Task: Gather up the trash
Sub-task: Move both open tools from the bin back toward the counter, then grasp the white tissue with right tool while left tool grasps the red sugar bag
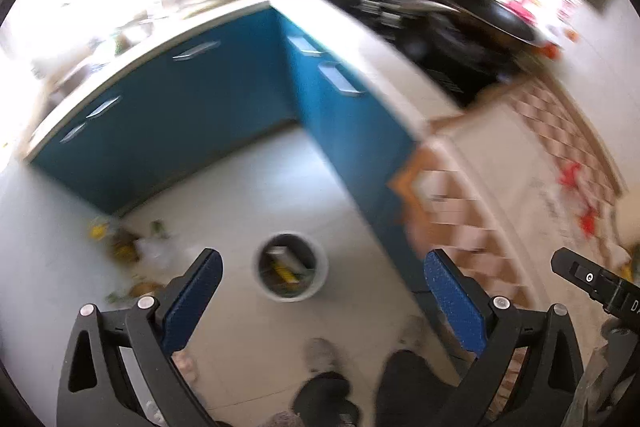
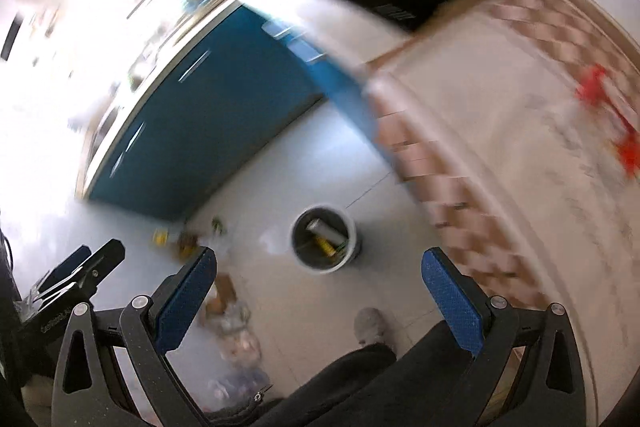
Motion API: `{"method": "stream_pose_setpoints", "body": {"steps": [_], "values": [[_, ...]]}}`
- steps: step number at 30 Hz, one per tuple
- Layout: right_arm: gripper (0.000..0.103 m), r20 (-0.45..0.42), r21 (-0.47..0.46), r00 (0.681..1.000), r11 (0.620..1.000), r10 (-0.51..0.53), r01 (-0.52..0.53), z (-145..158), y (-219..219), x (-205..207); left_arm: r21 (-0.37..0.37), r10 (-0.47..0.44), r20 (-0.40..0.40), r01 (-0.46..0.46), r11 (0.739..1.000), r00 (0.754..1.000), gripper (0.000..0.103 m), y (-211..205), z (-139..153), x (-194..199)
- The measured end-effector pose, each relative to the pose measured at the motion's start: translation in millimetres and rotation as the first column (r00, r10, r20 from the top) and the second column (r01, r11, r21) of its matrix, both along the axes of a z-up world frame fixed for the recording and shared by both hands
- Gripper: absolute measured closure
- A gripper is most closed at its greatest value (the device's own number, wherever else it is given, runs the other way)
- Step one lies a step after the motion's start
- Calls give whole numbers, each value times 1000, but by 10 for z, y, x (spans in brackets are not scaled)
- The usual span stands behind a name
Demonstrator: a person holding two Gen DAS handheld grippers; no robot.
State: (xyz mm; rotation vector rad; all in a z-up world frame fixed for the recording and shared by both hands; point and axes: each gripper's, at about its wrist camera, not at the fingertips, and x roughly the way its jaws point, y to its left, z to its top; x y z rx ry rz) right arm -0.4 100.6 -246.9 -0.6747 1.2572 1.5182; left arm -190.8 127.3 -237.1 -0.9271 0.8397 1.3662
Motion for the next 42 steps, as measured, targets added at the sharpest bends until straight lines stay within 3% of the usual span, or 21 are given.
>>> {"method": "stream_pose_setpoints", "body": {"steps": [3, 7, 8, 11, 15, 17, 19, 20, 26, 28, 29, 30, 34, 36, 42], "values": [[0, -6, -6, 989, 989, -145, 145, -15, -68, 800, -74, -90, 114, 98, 992, 989, 0, 316, -141, 732], [0, 24, -35, 928, 927, -372, 373, -143, -280, 2118, -196, -191, 220, 236, 952, 956, 0, 702, -531, 2001], [0, 40, -50, 899, 898, -435, 437, -203, -367, 2500, -229, -206, 234, 260, 938, 950, 0, 771, -662, 2290], [0, 81, -82, 809, 805, -583, 588, -384, -594, 3450, -319, -217, 244, 289, 902, 945, 1, 931, -1038, 2964], [0, 119, -103, 693, 686, -711, 721, -631, -726, 4513, -394, -188, 230, 268, 879, 955, 8, 1069, -1402, 3556], [0, 133, -104, 660, 652, -739, 751, -754, -685, 4857, -408, -174, 205, 245, 880, 963, 13, 1141, -1507, 3769], [0, 142, -102, 651, 643, -745, 759, -874, -596, 5063, -407, -171, 165, 225, 885, 971, 31, 1181, -1557, 3906], [0, 146, -99, 643, 636, -752, 765, -948, -510, 5175, -409, -174, 125, 210, 888, 977, 34, 1200, -1584, 3988], [2, 229, -72, 654, 657, -721, 750, -1297, -38, 5285, -343, -197, -29, 176, 923, 980, 58, 1235, -1534, 4212], [26, 270, -63, 665, 677, -696, 734, -1427, 88, 5250, -314, -210, -59, 181, 932, 976, 80, 1251, -1489, 4243], [28, 293, -65, 669, 684, -683, 727, -1474, 128, 5228, -303, -221, -65, 192, 933, 973, 84, 1265, -1466, 4266], [43, 329, -21, 671, 705, -665, 709, -1474, 176, 5171, -296, -231, -66, 202, 934, 971, 90, 1276, -1442, 4287], [90, 394, 36, 700, 771, -595, 635, -1512, 266, 5027, -246, -265, -51, 245, 938, 963, 95, 1292, -1248, 4331], [93, 362, 24, 729, 788, -581, 616, -1521, 255, 5031, -196, -288, -47, 274, 942, 957, 97, 1292, -1038, 4325], [96, 249, 34, 765, 795, -594, 606, -1361, 144, 5041, -49, -320, -34, 319, 947, 947, 98, 1249, -366, 4085]]}}
